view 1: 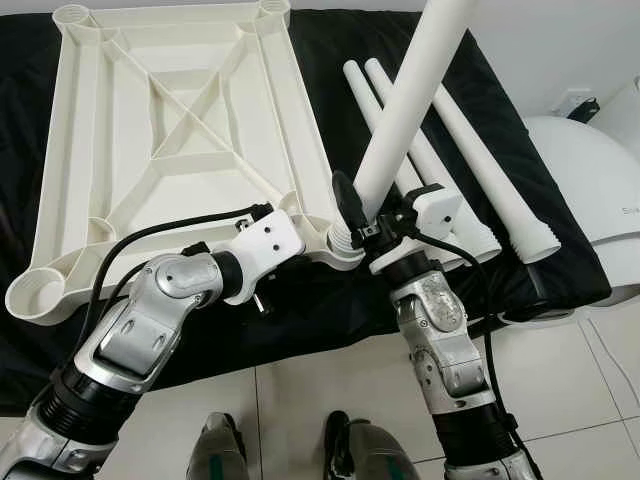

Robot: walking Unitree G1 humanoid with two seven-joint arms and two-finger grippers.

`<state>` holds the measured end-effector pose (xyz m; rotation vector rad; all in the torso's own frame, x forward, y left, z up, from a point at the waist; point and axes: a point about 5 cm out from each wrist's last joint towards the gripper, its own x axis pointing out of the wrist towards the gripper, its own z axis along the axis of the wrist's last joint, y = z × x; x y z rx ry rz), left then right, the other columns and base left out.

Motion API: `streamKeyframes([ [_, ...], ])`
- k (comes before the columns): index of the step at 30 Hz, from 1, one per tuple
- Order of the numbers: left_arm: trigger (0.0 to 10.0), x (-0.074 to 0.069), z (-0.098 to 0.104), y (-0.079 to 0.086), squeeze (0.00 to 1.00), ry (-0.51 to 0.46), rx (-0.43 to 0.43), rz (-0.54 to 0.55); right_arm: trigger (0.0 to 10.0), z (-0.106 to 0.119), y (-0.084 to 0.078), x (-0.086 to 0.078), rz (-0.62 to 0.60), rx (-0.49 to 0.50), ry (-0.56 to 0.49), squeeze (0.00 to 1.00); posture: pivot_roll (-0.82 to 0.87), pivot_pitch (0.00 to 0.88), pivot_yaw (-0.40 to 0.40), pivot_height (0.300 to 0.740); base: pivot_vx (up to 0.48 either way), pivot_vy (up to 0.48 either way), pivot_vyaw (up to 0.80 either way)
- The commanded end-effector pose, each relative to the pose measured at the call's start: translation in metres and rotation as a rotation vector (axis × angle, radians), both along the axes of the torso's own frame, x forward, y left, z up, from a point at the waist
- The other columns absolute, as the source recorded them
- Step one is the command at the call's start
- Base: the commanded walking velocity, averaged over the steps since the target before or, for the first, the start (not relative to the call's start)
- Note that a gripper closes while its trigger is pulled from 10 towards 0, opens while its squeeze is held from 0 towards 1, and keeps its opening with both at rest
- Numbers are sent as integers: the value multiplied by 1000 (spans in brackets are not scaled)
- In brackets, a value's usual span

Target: Building children table

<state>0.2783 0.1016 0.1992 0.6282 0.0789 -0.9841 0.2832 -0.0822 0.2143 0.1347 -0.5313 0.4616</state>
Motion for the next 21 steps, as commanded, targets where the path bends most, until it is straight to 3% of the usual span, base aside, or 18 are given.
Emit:
streamKeyframes([
  [1,10000,-4,21,-8,0,-113,-34,-61,10000,-2,-2,1,-3,-5,-1,0,96,209,-54,740,0,0,0],
  [7,10000,-4,21,-8,0,-115,-32,-61,10000,-3,0,0,43,-18,-7,0,95,203,-56,740,0,0,0],
  [8,10000,-4,21,-9,0,-115,-32,-61,3176,-3,0,0,54,-16,-12,0,95,201,-58,740,0,0,0],
  [9,10000,-4,21,-9,0,-115,-31,-61,0,-3,0,0,61,-13,-14,0,95,201,-58,740,0,0,0],
  [10,10000,-4,21,-9,0,-115,-31,-61,0,-3,0,0,61,-13,-14,0,95,201,-58,740,0,0,0],
  [11,10000,-4,20,-9,0,-115,-31,-61,8118,-3,-1,1,63,-13,-13,0,95,197,-58,740,0,0,0],
  [13,10000,-4,20,-9,0,-114,-31,-62,8118,-3,-1,2,62,-14,-11,0,95,197,-58,740,0,0,0],
  [14,10000,-4,20,-9,0,-113,-31,-62,10000,-1,-1,2,66,-6,-13,0,95,197,-58,740,0,0,0],
  [20,10000,-4,19,-9,0,-112,-27,-63,10000,4,-2,4,89,12,-28,0,93,191,-58,740,0,0,0],
  [21,10000,-4,18,-9,204,-105,-31,-63,10000,6,-2,5,97,22,-33,0,93,190,-58,740,0,0,0],
])
